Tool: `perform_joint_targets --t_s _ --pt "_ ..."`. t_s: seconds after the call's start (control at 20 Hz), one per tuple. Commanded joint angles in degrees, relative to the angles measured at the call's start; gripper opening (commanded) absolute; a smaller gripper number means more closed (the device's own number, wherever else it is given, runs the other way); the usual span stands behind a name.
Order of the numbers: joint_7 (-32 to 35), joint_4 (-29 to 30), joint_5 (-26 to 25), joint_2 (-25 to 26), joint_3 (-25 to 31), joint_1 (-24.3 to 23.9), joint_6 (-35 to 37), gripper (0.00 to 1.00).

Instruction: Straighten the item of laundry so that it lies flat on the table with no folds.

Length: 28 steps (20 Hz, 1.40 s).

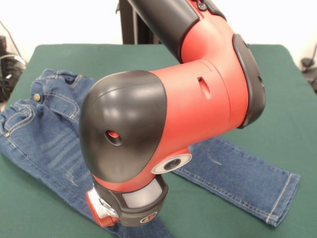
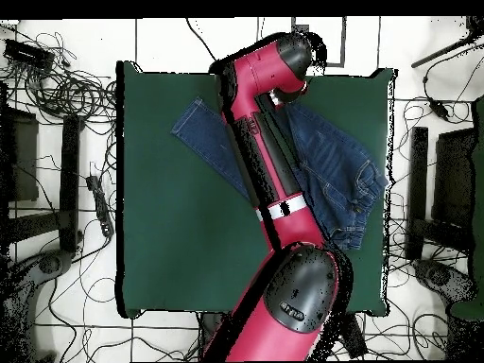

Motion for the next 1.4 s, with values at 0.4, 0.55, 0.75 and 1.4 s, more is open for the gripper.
perform_joint_targets --t_s 0.4,0.55,0.75,1.4 --pt "9.0 3.0 4.3 -1.4 0.8 1.7 -0.3 0.0" --pt "8.7 3.1 4.8 -1.5 1.0 1.6 -0.6 0.0" --pt "8.8 3.2 5.3 -1.5 1.2 1.5 -1.0 0.0" --pt "9.4 1.5 5.6 -0.9 1.5 2.6 -4.7 0.0"
